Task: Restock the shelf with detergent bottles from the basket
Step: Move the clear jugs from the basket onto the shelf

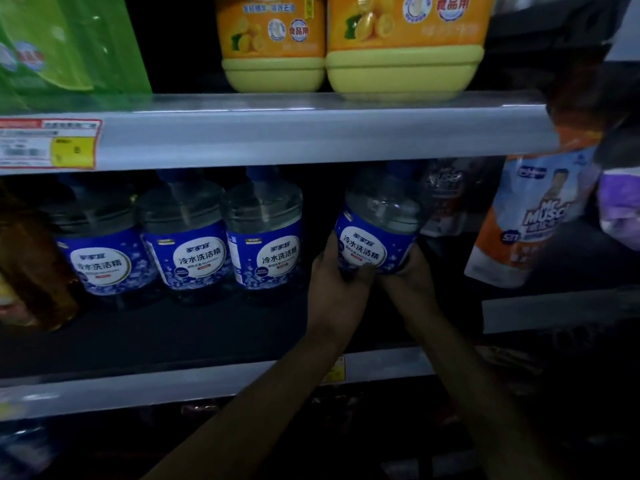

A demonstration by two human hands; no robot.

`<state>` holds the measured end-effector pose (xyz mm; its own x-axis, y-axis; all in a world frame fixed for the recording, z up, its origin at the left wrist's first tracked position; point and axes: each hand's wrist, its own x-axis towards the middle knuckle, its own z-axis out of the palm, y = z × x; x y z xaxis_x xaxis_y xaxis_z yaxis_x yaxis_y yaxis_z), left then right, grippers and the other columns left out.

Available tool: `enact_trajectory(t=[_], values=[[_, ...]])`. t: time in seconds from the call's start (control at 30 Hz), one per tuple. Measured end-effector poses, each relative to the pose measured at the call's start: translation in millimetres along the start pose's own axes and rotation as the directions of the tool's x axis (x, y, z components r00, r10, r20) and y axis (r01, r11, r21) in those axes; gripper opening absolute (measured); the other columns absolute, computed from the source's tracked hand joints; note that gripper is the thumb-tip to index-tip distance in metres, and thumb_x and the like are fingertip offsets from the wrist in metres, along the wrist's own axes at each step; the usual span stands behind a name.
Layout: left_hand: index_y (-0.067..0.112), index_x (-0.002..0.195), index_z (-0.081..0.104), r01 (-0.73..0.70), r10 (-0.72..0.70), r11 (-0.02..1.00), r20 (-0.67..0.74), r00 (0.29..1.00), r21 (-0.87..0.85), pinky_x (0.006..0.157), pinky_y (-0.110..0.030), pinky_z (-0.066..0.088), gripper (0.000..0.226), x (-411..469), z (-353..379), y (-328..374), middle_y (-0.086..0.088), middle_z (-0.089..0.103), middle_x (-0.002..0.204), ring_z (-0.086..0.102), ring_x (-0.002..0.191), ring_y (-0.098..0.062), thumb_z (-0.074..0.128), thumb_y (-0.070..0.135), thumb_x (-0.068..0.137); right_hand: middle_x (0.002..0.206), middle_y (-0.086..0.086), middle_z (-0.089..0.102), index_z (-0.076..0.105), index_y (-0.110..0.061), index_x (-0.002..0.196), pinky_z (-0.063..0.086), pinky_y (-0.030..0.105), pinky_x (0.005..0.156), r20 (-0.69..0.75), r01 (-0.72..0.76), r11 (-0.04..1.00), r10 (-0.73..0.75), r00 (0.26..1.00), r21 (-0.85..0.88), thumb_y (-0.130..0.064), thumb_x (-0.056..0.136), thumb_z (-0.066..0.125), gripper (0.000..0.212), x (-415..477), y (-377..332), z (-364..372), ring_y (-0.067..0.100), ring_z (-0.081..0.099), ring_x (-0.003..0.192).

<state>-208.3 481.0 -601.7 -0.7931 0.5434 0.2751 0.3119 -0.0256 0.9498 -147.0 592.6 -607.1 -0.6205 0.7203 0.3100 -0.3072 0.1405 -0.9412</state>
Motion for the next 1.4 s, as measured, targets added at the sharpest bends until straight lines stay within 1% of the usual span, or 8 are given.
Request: enact_trajectory(t=[0.1,0.23,0.6,0.73,0.87,1.07,1.2,1.4], values=[[0.025,0.152,0.048,0.026,-0.021,0.981,0.027,0.999,-0.193,0.096,-0.019,0.055,0.063,5.1,6.0,-1.4,0.009,0.068,0.134,0.066,0.117,-0.001,0.070,0.008,0.096,0.130,0.011,0.068,0.051,-0.007,0.141,0.059,0.031,0.086,0.035,0.000,1.000,-0.001,0.999,0.015,0.015,0.070,0.082,0.081,12.8,6.3,-4.7,0.022,0.069,0.114],[0.026,0.157,0.042,0.084,-0.079,0.952,0.030,0.996,-0.294,0.109,-0.040,0.052,0.070,17.5,14.3,-9.7,0.004,0.065,0.141,0.064,0.126,-0.011,0.070,0.007,0.096,0.121,0.007,0.072,0.057,-0.010,0.137,0.059,0.023,0.077,0.038,-0.062,0.997,0.063,0.997,-0.038,0.016,0.068,0.083,0.078,32.0,12.6,-5.3,0.015,0.072,0.104],[0.040,0.152,0.044,0.117,-0.153,0.936,-0.082,0.985,-0.333,0.111,-0.048,0.050,0.073,50.7,18.5,-38.3,0.005,0.066,0.139,0.063,0.127,-0.017,0.068,0.015,0.089,0.111,0.007,0.076,0.071,-0.010,0.118,0.059,0.045,0.093,0.089,-0.095,0.947,0.128,0.988,-0.307,-0.004,0.063,0.094,0.060,89.5,36.9,13.3,0.021,0.073,0.102],[0.040,0.151,0.044,0.113,-0.147,0.939,-0.082,0.986,-0.324,0.113,-0.046,0.049,0.074,51.3,19.3,-36.0,0.004,0.063,0.142,0.061,0.130,-0.015,0.069,0.021,0.084,0.114,0.002,0.072,0.064,-0.018,0.118,0.058,0.025,0.086,0.086,-0.077,0.966,0.101,0.991,-0.246,0.007,0.069,0.087,0.060,87.3,42.0,16.1,0.013,0.069,0.103],[0.037,0.150,0.046,0.130,-0.169,0.937,-0.094,0.981,-0.325,0.114,-0.045,0.047,0.069,47.0,16.1,-30.0,0.003,0.062,0.143,0.059,0.131,-0.013,0.069,0.013,0.089,0.119,-0.003,0.067,0.058,-0.025,0.129,0.054,0.042,0.098,-0.037,-0.084,0.940,0.076,0.996,-0.330,-0.008,0.075,0.086,0.064,77.3,46.1,23.5,0.018,0.065,0.111],[0.027,0.144,0.051,0.199,-0.229,0.943,-0.087,0.969,-0.266,0.113,-0.040,0.048,0.056,31.7,9.3,-11.5,0.003,0.062,0.136,0.059,0.126,-0.013,0.067,0.009,0.092,0.122,0.002,0.060,0.045,-0.018,0.149,0.051,0.039,0.103,-0.084,-0.120,0.924,0.096,0.992,-0.363,-0.005,0.080,0.081,0.078,40.8,31.4,14.3,0.020,0.060,0.117],[0.026,0.152,0.047,0.223,-0.236,0.962,-0.075,0.969,-0.155,0.112,-0.045,0.049,0.082,17.2,4.2,-8.9,-0.003,0.058,0.146,0.056,0.133,-0.018,0.068,0.042,0.075,0.126,-0.003,0.062,0.049,-0.018,0.146,0.048,0.039,0.107,-0.078,-0.128,0.900,0.105,0.991,-0.416,-0.003,0.079,0.082,0.077,18.1,19.1,6.8,0.017,0.060,0.121],[0.029,0.143,0.054,0.195,-0.196,0.968,-0.009,0.981,0.158,0.102,-0.043,0.055,0.072,-11.5,-12.7,8.7,0.001,0.065,0.133,0.063,0.123,-0.020,0.064,0.060,0.079,0.129,0.006,0.067,0.054,-0.018,0.142,0.048,0.045,0.106,-0.030,-0.125,0.826,0.130,0.991,-0.549,-0.019,0.075,0.083,0.073,-13.1,-4.6,-6.5,0.025,0.062,0.120]])
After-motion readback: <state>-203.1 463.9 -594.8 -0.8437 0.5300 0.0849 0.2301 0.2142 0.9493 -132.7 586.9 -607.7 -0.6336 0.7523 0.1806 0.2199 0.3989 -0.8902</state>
